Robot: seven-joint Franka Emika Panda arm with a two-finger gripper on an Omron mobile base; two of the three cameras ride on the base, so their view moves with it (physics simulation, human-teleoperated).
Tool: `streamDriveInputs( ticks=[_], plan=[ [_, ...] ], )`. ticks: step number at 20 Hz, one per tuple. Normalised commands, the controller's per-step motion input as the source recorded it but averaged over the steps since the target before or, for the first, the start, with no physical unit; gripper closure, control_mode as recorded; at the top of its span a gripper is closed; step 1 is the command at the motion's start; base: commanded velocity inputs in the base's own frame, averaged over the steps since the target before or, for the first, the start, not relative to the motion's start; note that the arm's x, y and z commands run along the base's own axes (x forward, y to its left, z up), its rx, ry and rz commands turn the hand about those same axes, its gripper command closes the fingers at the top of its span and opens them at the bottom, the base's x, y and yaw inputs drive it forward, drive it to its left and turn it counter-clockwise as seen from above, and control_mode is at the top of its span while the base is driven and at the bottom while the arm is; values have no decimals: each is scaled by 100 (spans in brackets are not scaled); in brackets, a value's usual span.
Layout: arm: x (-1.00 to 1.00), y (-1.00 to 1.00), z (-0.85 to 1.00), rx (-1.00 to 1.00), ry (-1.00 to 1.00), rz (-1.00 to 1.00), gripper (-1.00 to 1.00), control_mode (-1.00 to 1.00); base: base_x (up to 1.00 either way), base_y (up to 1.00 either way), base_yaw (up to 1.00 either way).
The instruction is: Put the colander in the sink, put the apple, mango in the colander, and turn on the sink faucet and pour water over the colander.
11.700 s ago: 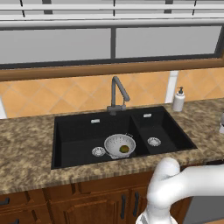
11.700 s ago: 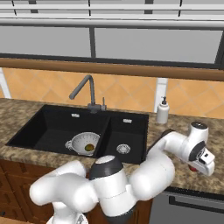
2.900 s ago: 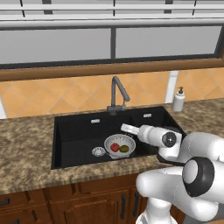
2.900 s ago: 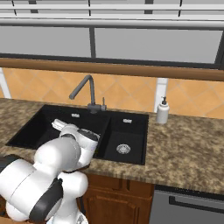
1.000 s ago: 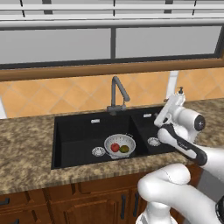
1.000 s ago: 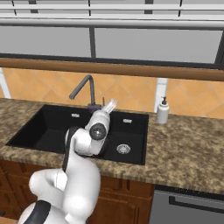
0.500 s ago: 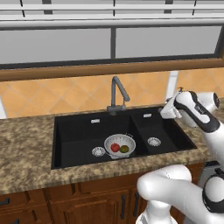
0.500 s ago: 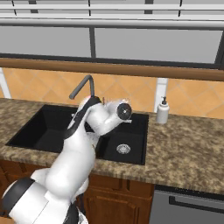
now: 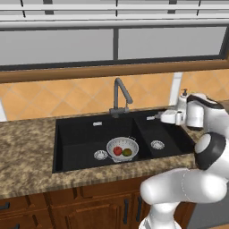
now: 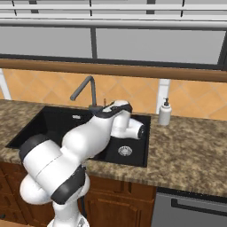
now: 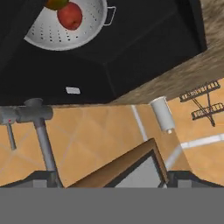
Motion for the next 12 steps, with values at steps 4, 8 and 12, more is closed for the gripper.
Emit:
streamDriveInputs(
  ticks=[4, 8, 12],
  plan=[
    [47, 38, 0, 40, 12, 17, -100, -100, 0, 0, 0],
    [24, 17, 0, 31, -10, 10, -100, -100, 0, 0, 0],
    [1, 10, -2, 7, -50, 0, -100, -100, 0, 0, 0]
  ],
)
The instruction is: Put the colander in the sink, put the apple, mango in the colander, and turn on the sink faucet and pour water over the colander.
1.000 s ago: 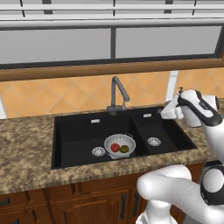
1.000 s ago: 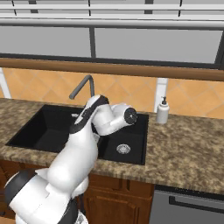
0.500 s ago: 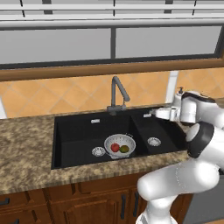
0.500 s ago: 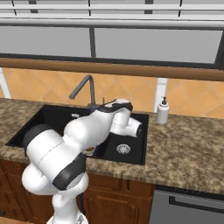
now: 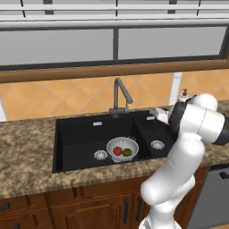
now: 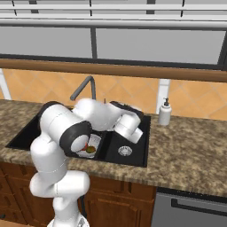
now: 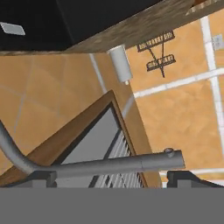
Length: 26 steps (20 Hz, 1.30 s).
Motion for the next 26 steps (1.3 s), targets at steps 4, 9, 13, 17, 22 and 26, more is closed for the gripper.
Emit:
streamDriveInputs(
  ticks=[4, 9, 13, 17, 22, 26],
  plan=[
    [0, 32, 0, 0, -34, 0, -100, -100, 0, 0, 0],
    [0, 38, 0, -7, -19, -6, -100, -100, 0, 0, 0],
    [11, 39, 0, -12, -19, -19, -100, -100, 0, 0, 0],
    [21, 32, 6, -10, -21, -25, -100, -100, 0, 0, 0],
    [30, 5, 15, -10, -13, -26, -100, -100, 0, 0, 0],
    [32, -1, 1, -5, 0, -26, -100, -100, 0, 0, 0]
  ],
)
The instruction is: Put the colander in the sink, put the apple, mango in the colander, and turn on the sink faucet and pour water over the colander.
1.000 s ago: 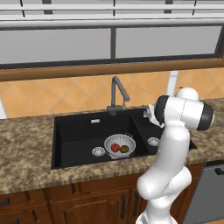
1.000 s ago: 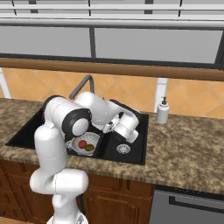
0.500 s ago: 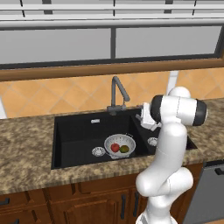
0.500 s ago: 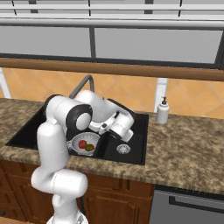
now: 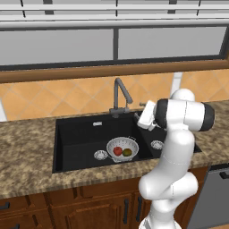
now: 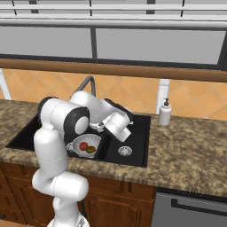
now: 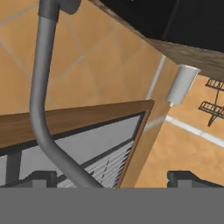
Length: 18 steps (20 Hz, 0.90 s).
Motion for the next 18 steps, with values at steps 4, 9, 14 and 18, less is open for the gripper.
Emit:
streamDriveInputs(
  ticks=[4, 9, 14, 18],
  plan=[
    [36, 0, 0, -8, 1, -27, -100, -100, 0, 0, 0],
    [47, 0, 0, -6, 2, -24, -100, -100, 0, 0, 0],
    [44, 0, -7, -5, 4, -21, -100, -100, 0, 0, 0],
    [50, -8, -24, -3, 3, -18, -100, -100, 0, 0, 0]
  ],
)
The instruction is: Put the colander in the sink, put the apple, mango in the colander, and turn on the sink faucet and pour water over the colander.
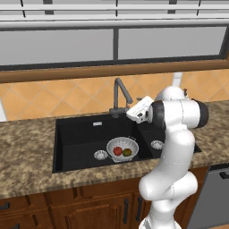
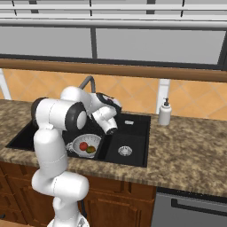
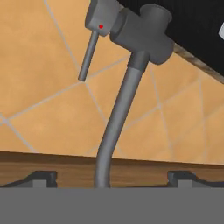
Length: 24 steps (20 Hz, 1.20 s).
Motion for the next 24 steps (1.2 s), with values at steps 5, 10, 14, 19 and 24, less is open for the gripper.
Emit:
streamDriveInputs(
  ticks=[5, 10, 14, 19, 24],
  plan=[
    [45, -12, -28, 0, 3, -16, -100, -100, 0, 0, 0],
    [36, -17, -24, 0, 1, -13, -100, -100, 0, 0, 0],
    [29, 0, -9, 0, 7, -5, -100, -100, 0, 0, 0],
    [40, 0, -3, 2, 13, 0, -100, -100, 0, 0, 0],
    [63, 0, -4, 11, 9, 0, -100, -100, 0, 0, 0]
  ],
)
